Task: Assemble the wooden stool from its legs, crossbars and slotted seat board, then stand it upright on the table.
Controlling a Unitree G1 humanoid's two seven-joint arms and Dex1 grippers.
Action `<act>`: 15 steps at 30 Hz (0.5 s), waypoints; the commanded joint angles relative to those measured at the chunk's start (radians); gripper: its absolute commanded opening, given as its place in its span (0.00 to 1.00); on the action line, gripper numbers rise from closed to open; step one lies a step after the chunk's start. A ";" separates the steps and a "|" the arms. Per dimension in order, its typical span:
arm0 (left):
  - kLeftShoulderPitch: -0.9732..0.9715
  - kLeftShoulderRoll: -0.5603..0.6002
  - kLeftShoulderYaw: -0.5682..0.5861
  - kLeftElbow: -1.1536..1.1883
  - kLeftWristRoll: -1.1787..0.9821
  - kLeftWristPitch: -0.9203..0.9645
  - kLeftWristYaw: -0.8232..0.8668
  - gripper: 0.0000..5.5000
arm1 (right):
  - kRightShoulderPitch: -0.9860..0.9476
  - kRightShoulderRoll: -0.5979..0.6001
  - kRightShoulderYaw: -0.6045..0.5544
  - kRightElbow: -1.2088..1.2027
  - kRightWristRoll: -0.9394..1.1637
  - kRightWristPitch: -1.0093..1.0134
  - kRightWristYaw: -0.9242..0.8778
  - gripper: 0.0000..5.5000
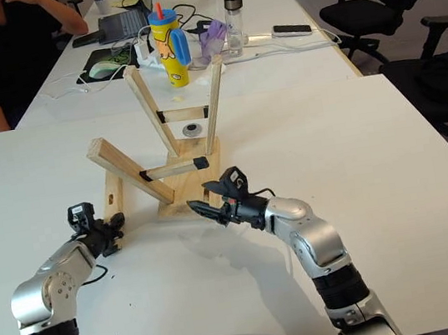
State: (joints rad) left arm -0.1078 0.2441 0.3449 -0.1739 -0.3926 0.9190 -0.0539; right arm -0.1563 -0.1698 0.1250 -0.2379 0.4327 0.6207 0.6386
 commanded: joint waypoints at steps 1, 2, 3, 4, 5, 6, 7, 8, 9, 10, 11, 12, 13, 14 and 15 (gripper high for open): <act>-0.171 0.007 0.138 0.016 -0.086 -0.228 -0.051 0.37 | 0.005 -0.062 -0.114 0.038 0.032 0.059 -0.044 0.57; -0.216 0.026 0.154 0.009 -0.096 -0.286 -0.071 0.37 | 0.005 -0.080 -0.125 0.062 0.011 0.031 -0.048 0.57; -0.268 0.045 0.169 -0.007 -0.118 -0.344 -0.099 0.37 | 0.008 -0.097 -0.131 0.085 -0.020 0.001 -0.065 0.57; -0.316 0.063 0.176 -0.022 -0.138 -0.388 -0.128 0.37 | 0.011 -0.110 -0.139 0.107 -0.036 -0.021 -0.074 0.57; -0.371 0.079 0.186 -0.040 -0.183 -0.401 -0.157 0.37 | 0.010 -0.116 -0.157 0.137 -0.045 -0.046 -0.084 0.57; -0.422 0.104 0.170 -0.071 -0.241 -0.384 -0.211 0.37 | 0.004 -0.127 -0.181 0.166 -0.035 -0.048 -0.078 0.57; -0.467 0.127 0.145 -0.109 -0.330 -0.332 -0.270 0.37 | -0.005 -0.137 -0.210 0.190 -0.017 -0.059 -0.062 0.57; -0.501 0.156 0.113 -0.151 -0.405 -0.275 -0.321 0.37 | -0.019 -0.149 -0.240 0.210 0.002 -0.067 -0.048 0.57; -0.531 0.179 0.084 -0.193 -0.493 -0.210 -0.356 0.37 | -0.036 -0.163 -0.269 0.221 0.040 -0.049 -0.022 0.57; -0.552 0.198 0.065 -0.221 -0.576 -0.150 -0.369 0.37 | -0.050 -0.174 -0.292 0.222 0.069 -0.043 0.003 0.57; -0.568 0.215 0.052 -0.242 -0.653 -0.100 -0.375 0.37 | -0.068 -0.186 -0.313 0.220 0.097 -0.034 0.026 0.57; -0.582 0.229 0.041 -0.259 -0.740 -0.053 -0.376 0.37 | -0.083 -0.203 -0.328 0.210 0.125 -0.022 0.050 0.57; -0.592 0.238 0.028 -0.269 -0.810 -0.018 -0.367 0.37 | -0.095 -0.219 -0.340 0.196 0.152 -0.010 0.072 0.57; -0.596 0.239 0.014 -0.272 -0.888 0.012 -0.354 0.37 | -0.102 -0.243 -0.347 0.172 0.190 0.017 0.107 0.57; -0.593 0.239 -0.002 -0.273 -0.960 0.037 -0.340 0.37 | -0.101 -0.270 -0.351 0.142 0.234 0.055 0.147 0.57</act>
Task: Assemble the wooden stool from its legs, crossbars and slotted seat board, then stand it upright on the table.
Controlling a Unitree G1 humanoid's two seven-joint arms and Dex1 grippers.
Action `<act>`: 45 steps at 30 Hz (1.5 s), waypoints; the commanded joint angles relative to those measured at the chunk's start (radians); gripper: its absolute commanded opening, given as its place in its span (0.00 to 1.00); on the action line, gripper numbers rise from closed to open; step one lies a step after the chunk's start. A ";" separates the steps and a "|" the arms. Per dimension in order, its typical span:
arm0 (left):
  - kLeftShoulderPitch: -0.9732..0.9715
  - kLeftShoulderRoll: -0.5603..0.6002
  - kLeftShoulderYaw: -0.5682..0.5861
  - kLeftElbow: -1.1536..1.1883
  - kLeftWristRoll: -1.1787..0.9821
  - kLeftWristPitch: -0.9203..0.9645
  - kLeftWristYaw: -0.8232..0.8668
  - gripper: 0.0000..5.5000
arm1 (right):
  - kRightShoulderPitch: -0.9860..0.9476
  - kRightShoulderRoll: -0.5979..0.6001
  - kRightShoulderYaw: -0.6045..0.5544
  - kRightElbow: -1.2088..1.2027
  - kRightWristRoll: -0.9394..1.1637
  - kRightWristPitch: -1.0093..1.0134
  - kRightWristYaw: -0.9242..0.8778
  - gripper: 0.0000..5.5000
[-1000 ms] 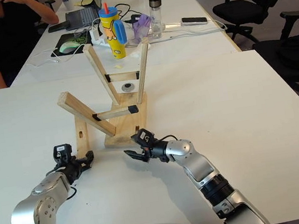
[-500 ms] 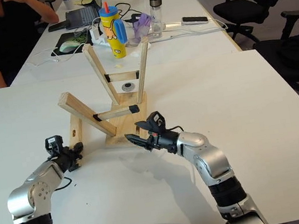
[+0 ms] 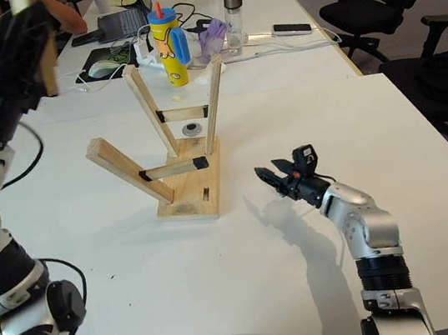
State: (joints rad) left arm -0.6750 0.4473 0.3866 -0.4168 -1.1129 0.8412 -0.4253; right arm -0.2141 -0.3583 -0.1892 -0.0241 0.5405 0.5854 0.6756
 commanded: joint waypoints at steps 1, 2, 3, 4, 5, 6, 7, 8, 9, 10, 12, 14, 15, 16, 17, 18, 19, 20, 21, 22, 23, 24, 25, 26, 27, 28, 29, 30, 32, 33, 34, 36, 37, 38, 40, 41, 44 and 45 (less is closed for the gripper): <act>0.000 0.024 -0.067 -0.041 -0.288 0.127 0.044 0.37 | -0.045 -0.119 -0.048 -0.100 0.179 0.140 0.153 0.57; 0.044 0.012 -0.094 -0.058 -0.332 0.139 0.048 0.37 | -0.047 -0.168 -0.065 -0.121 0.253 0.216 0.205 0.57; 0.098 -0.004 -0.124 -0.076 -0.350 0.143 0.047 0.37 | -0.048 -0.222 -0.089 -0.135 0.338 0.300 0.262 0.60; 0.151 -0.019 -0.158 -0.087 -0.364 0.149 0.037 0.37 | -0.046 -0.273 -0.121 -0.143 0.424 0.373 0.321 0.62; 0.197 -0.027 -0.190 -0.093 -0.361 0.152 0.022 0.37 | -0.050 -0.317 -0.151 -0.144 0.505 0.436 0.370 0.64; 0.238 -0.031 -0.223 -0.089 -0.358 0.162 -0.002 0.37 | -0.067 -0.341 -0.178 -0.125 0.558 0.476 0.391 0.68; 0.275 -0.034 -0.256 -0.081 -0.338 0.163 -0.029 0.37 | -0.095 -0.350 -0.203 -0.095 0.602 0.505 0.388 0.71; 0.306 -0.034 -0.287 -0.067 -0.322 0.167 -0.058 0.37 | -0.117 -0.359 -0.215 -0.077 0.643 0.533 0.391 0.74; 0.336 -0.037 -0.314 -0.048 -0.288 0.158 -0.086 0.37 | -0.137 -0.361 -0.224 -0.067 0.687 0.555 0.384 0.77; 0.358 -0.033 -0.339 -0.031 -0.260 0.156 -0.121 0.37 | -0.151 -0.361 -0.231 -0.064 0.724 0.573 0.380 0.79; 0.383 -0.032 -0.361 -0.004 -0.228 0.146 -0.164 0.37 | -0.171 -0.356 -0.234 -0.054 0.770 0.600 0.367 0.80; 0.386 -0.034 -0.365 0.017 -0.231 0.151 -0.193 0.37 | -0.180 -0.350 -0.215 -0.057 0.780 0.606 0.358 0.81; 0.385 -0.033 -0.369 0.025 -0.226 0.153 -0.207 0.37 | -0.184 -0.344 -0.211 -0.057 0.795 0.609 0.353 0.81; 0.385 -0.029 -0.374 0.030 -0.220 0.156 -0.219 0.37 | -0.187 -0.338 -0.210 -0.057 0.808 0.610 0.348 0.81; 0.385 -0.024 -0.381 0.031 -0.208 0.157 -0.230 0.37 | -0.190 -0.332 -0.212 -0.055 0.824 0.614 0.342 0.81; 0.385 -0.022 -0.388 0.031 -0.206 0.163 -0.241 0.37 | -0.190 -0.332 -0.208 -0.062 0.825 0.614 0.338 0.81; 0.384 -0.024 -0.395 0.031 -0.209 0.169 -0.247 0.37 | -0.187 -0.333 -0.199 -0.071 0.817 0.611 0.329 0.81; 0.381 -0.029 -0.402 0.027 -0.217 0.175 -0.249 0.37 | -0.183 -0.330 -0.187 -0.079 0.808 0.607 0.321 0.81; 0.377 -0.034 -0.413 0.020 -0.217 0.178 -0.249 0.37 | -0.179 -0.326 -0.178 -0.086 0.805 0.604 0.321 0.81; 0.375 -0.036 -0.421 0.016 -0.216 0.182 -0.250 0.37 | -0.177 -0.321 -0.177 -0.086 0.809 0.602 0.316 0.81; 0.374 -0.036 -0.429 0.016 -0.205 0.181 -0.249 0.37 | -0.179 -0.317 -0.180 -0.081 0.821 0.602 0.310 0.81; 0.376 -0.033 -0.436 0.017 -0.193 0.181 -0.253 0.37 | -0.183 -0.317 -0.186 -0.075 0.848 0.613 0.309 0.81; 0.379 -0.029 -0.439 0.021 -0.181 0.179 -0.258 0.37 | -0.185 -0.319 -0.191 -0.072 0.871 0.626 0.309 0.81; 0.381 -0.030 -0.437 0.026 -0.178 0.176 -0.256 0.37 | -0.185 -0.324 -0.190 -0.067 0.889 0.641 0.308 0.77; 0.382 -0.028 -0.436 0.027 -0.175 0.176 -0.259 0.37 | -0.182 -0.330 -0.186 -0.068 0.893 0.646 0.312 0.76; 0.381 -0.026 -0.436 0.028 -0.171 0.176 -0.261 0.37 | -0.181 -0.335 -0.181 -0.064 0.887 0.645 0.310 0.72; 0.379 -0.025 -0.433 0.030 -0.171 0.177 -0.262 0.37 | -0.179 -0.341 -0.175 -0.064 0.875 0.643 0.312 0.71; 0.378 -0.024 -0.431 0.031 -0.170 0.178 -0.264 0.37 | -0.178 -0.343 -0.174 -0.063 0.872 0.641 0.312 0.68; 0.380 -0.018 -0.428 0.028 -0.167 0.178 -0.266 0.37 | -0.182 -0.347 -0.172 -0.057 0.873 0.643 0.313 0.62; 0.386 -0.009 -0.427 0.021 -0.166 0.181 -0.268 0.37 | -0.189 -0.346 -0.172 -0.049 0.870 0.637 0.308 0.59; 0.390 -0.003 -0.425 0.015 -0.167 0.182 -0.268 0.37 | -0.194 -0.346 -0.171 -0.042 0.866 0.634 0.304 0.56; 0.395 0.008 -0.425 0.009 -0.168 0.186 -0.271 0.37 | -0.190 -0.351 -0.166 -0.049 0.855 0.628 0.309 0.51; 0.397 0.013 -0.426 0.008 -0.165 0.185 -0.272 0.37 | -0.183 -0.352 -0.164 -0.057 0.849 0.624 0.313 0.48; 0.398 0.018 -0.428 0.006 -0.160 0.184 -0.273 0.37 | -0.179 -0.352 -0.163 -0.062 0.846 0.622 0.317 0.45; 0.400 0.024 -0.442 -0.009 -0.116 0.158 -0.282 0.37 | -0.174 -0.350 -0.160 -0.067 0.842 0.624 0.321 0.39; 0.401 0.022 -0.447 -0.013 -0.094 0.145 -0.279 0.37 | -0.172 -0.347 -0.156 -0.068 0.838 0.625 0.321 0.37; 0.402 0.005 -0.440 -0.003 -0.063 0.125 -0.258 0.45 | -0.156 -0.351 -0.136 -0.074 0.798 0.608 0.331 0.37; 0.404 0.002 -0.431 0.008 -0.074 0.131 -0.252 0.48 | -0.149 -0.358 -0.123 -0.074 0.770 0.595 0.341 0.37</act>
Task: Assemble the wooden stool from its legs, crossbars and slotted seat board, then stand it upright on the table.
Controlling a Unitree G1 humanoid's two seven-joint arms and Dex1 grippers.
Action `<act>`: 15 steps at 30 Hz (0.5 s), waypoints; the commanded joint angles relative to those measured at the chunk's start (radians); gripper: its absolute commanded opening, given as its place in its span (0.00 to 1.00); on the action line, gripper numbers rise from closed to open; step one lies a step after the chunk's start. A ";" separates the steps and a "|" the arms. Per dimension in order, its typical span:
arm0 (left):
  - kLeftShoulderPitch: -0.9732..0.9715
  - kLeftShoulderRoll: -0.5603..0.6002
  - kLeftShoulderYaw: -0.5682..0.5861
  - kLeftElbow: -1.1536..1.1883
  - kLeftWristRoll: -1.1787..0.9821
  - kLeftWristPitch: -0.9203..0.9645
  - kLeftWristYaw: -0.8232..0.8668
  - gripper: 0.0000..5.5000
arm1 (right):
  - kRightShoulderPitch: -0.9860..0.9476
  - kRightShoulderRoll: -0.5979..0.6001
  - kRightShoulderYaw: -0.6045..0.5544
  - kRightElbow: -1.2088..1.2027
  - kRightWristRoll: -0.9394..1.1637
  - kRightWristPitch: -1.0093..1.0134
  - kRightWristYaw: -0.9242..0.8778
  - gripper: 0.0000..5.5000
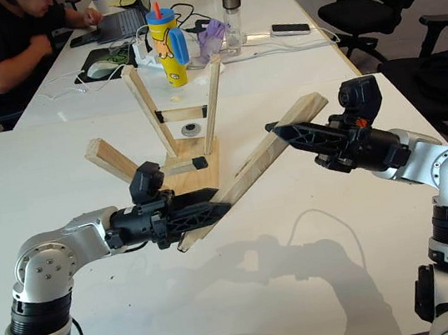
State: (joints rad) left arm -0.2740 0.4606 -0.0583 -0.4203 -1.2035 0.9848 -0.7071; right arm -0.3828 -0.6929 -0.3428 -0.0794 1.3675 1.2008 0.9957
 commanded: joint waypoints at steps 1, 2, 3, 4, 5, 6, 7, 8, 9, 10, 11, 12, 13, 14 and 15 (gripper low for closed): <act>0.008 -0.014 0.020 0.015 0.019 -0.014 0.041 0.51 | 0.028 -0.034 0.048 -0.021 -0.097 -0.041 0.035 0.37; 0.012 -0.014 0.024 0.019 0.030 -0.017 0.053 0.53 | 0.033 -0.045 0.067 -0.015 -0.144 -0.067 0.051 0.37; 0.022 0.001 0.013 0.014 0.068 -0.028 0.050 0.56 | 0.031 -0.054 0.082 -0.001 -0.186 -0.093 0.064 0.37; 0.031 0.013 0.001 0.007 0.110 -0.044 0.051 0.59 | 0.023 -0.061 0.094 0.017 -0.226 -0.122 0.076 0.37; 0.040 0.033 -0.021 0.002 0.154 -0.060 0.032 0.61 | 0.010 -0.062 0.097 0.039 -0.258 -0.151 0.082 0.37; 0.051 0.053 -0.046 -0.001 0.199 -0.075 0.012 0.62 | -0.012 -0.057 0.089 0.065 -0.273 -0.171 0.081 0.37; 0.063 0.076 -0.075 -0.004 0.252 -0.099 -0.012 0.62 | -0.032 -0.057 0.090 0.081 -0.299 -0.198 0.091 0.37; 0.074 0.094 -0.103 -0.002 0.306 -0.127 -0.029 0.62 | -0.051 -0.059 0.096 0.089 -0.320 -0.221 0.105 0.37; 0.083 0.109 -0.127 0.005 0.362 -0.160 -0.038 0.62 | -0.077 -0.059 0.106 0.102 -0.342 -0.243 0.115 0.37; 0.089 0.116 -0.142 0.012 0.404 -0.187 -0.047 0.62 | -0.100 -0.059 0.116 0.117 -0.361 -0.256 0.126 0.37; 0.093 0.116 -0.156 0.027 0.454 -0.225 -0.045 0.62 | -0.133 -0.045 0.128 0.145 -0.385 -0.278 0.131 0.37; 0.095 0.110 -0.165 0.045 0.500 -0.258 -0.035 0.62 | -0.164 -0.030 0.139 0.172 -0.407 -0.300 0.133 0.37; 0.089 0.095 -0.173 0.078 0.548 -0.295 -0.021 0.62 | -0.188 -0.010 0.160 0.193 -0.442 -0.336 0.138 0.37; 0.084 0.084 -0.182 0.105 0.589 -0.327 -0.012 0.62 | -0.207 0.007 0.183 0.209 -0.473 -0.368 0.145 0.37; 0.080 0.080 -0.195 0.123 0.626 -0.353 -0.012 0.62 | -0.225 0.025 0.212 0.229 -0.516 -0.408 0.151 0.37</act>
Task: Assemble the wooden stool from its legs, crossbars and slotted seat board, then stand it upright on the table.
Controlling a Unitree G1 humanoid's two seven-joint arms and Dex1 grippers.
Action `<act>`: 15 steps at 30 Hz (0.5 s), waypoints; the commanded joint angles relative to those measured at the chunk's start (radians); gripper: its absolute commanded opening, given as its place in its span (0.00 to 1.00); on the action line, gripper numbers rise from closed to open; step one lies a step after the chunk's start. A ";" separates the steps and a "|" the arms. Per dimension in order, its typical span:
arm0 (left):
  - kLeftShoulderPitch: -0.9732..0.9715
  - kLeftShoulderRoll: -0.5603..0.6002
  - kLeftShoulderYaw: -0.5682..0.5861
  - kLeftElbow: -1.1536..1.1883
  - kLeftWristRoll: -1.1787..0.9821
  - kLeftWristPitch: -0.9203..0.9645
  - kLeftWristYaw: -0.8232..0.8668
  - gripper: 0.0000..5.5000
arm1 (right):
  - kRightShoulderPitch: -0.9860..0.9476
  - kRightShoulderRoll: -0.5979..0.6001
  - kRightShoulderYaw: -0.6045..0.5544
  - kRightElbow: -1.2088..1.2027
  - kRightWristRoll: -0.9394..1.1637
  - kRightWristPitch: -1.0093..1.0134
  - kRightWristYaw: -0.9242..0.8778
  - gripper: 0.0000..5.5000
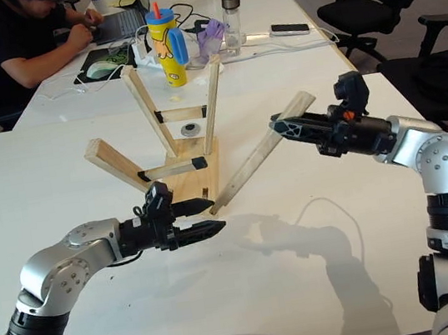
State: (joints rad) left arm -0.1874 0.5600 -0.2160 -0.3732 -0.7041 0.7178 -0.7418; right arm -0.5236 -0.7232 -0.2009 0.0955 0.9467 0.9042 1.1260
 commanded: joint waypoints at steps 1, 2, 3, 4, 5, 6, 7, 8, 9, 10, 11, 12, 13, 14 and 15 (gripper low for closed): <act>-0.009 -0.022 -0.046 0.091 0.159 -0.107 0.028 0.62 | -0.099 0.070 0.102 0.080 -0.139 -0.154 0.036 0.37; -0.011 -0.022 -0.054 0.101 0.187 -0.125 0.024 0.62 | -0.113 0.084 0.123 0.104 -0.172 -0.185 0.044 0.37; -0.013 -0.017 -0.066 0.110 0.214 -0.137 0.015 0.62 | -0.124 0.093 0.145 0.126 -0.207 -0.218 0.054 0.37; -0.014 -0.014 -0.073 0.121 0.241 -0.151 0.013 0.62 | -0.134 0.102 0.160 0.151 -0.231 -0.240 0.065 0.37; -0.013 -0.006 -0.083 0.128 0.264 -0.160 0.004 0.62 | -0.139 0.106 0.182 0.170 -0.265 -0.270 0.078 0.37; -0.010 0.002 -0.091 0.134 0.289 -0.168 0.001 0.62 | -0.145 0.112 0.198 0.185 -0.292 -0.294 0.087 0.37; -0.008 0.006 -0.095 0.139 0.309 -0.173 0.002 0.62 | -0.150 0.119 0.208 0.197 -0.311 -0.313 0.095 0.37; -0.006 0.011 -0.101 0.142 0.327 -0.177 -0.001 0.62 | -0.151 0.123 0.217 0.203 -0.330 -0.334 0.101 0.37; -0.003 0.012 -0.105 0.146 0.347 -0.183 0.000 0.62 | -0.151 0.129 0.225 0.209 -0.348 -0.353 0.107 0.37; 0.000 0.012 -0.106 0.152 0.363 -0.186 0.002 0.62 | -0.152 0.137 0.228 0.216 -0.359 -0.367 0.110 0.37; 0.002 0.016 -0.112 0.156 0.380 -0.191 -0.002 0.62 | -0.154 0.142 0.229 0.221 -0.363 -0.374 0.116 0.37; 0.005 0.018 -0.116 0.162 0.398 -0.197 -0.003 0.62 | -0.155 0.147 0.229 0.225 -0.368 -0.383 0.121 0.37; 0.008 0.018 -0.118 0.170 0.410 -0.198 -0.003 0.62 | -0.155 0.151 0.227 0.226 -0.369 -0.386 0.128 0.37; 0.009 0.017 -0.120 0.176 0.422 -0.199 -0.005 0.62 | -0.155 0.152 0.227 0.226 -0.371 -0.387 0.137 0.37; 0.011 0.020 -0.125 0.184 0.437 -0.200 -0.005 0.62 | -0.155 0.151 0.230 0.224 -0.377 -0.394 0.144 0.37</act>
State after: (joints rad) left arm -0.1883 0.5647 -0.3316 -0.2048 -0.3013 0.5223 -0.7433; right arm -0.6653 -0.5744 0.0157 0.3176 0.5956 0.5171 1.2535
